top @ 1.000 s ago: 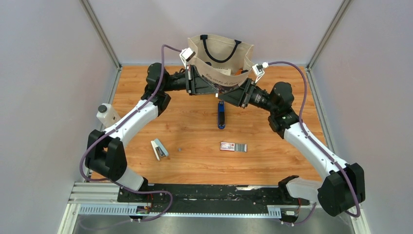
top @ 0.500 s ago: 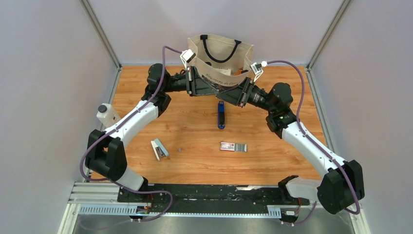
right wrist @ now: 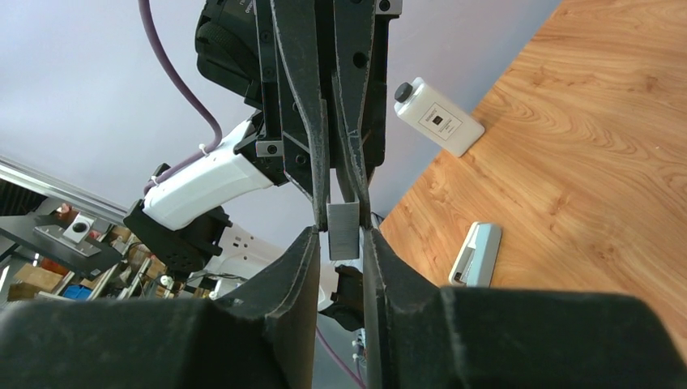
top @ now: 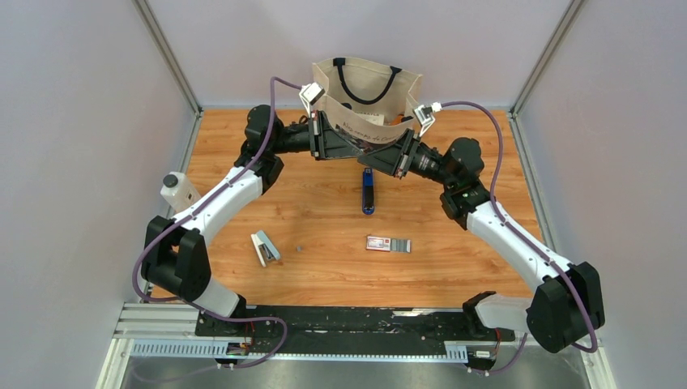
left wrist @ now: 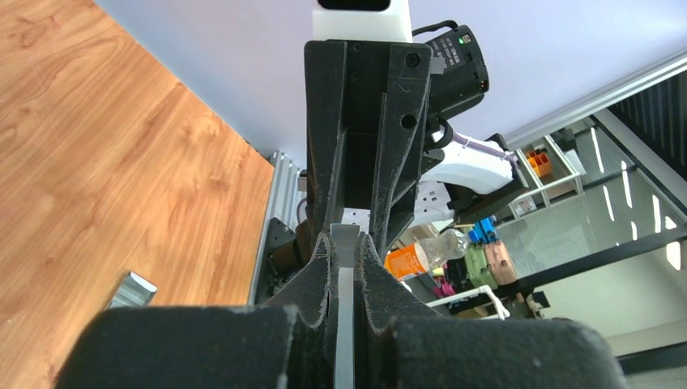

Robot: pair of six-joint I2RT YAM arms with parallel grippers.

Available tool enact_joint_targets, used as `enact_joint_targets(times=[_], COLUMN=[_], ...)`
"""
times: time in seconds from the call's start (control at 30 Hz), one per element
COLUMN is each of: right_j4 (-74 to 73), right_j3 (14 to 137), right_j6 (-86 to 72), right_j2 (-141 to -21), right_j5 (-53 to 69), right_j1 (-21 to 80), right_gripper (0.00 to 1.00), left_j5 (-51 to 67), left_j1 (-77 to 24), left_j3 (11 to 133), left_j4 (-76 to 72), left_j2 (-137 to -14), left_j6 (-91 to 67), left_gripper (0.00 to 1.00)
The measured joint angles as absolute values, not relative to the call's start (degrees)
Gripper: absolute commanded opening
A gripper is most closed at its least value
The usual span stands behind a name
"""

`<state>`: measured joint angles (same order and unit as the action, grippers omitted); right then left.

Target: Unload the staples from the stapler

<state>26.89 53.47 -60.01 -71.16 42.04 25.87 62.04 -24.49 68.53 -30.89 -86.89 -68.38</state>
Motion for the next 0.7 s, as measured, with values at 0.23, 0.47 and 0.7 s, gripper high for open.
enact_joint_targets(times=[0.23, 0.47, 0.7], right_j4=[27.1, 24.8, 10.4], right_j3=[52.3, 51.6, 52.5], right_j6=[-60.2, -59.0, -51.4], right_j2=[-71.0, -69.6, -65.1], right_j5=[41.8, 41.4, 38.9], right_j1=[25.9, 26.0, 26.0], right_gripper=[0.08, 0.03, 0.06], left_j5=[61.8, 61.8, 60.8], left_j1=[-24.5, -24.6, -24.6], left_j3=[68.5, 68.6, 73.2], left_j4=[-28.6, -24.4, -6.7], left_j2=[-86.9, -86.4, -85.8], left_j6=[-67.2, -63.6, -51.6], left_gripper=[0.10, 0.52, 0.64])
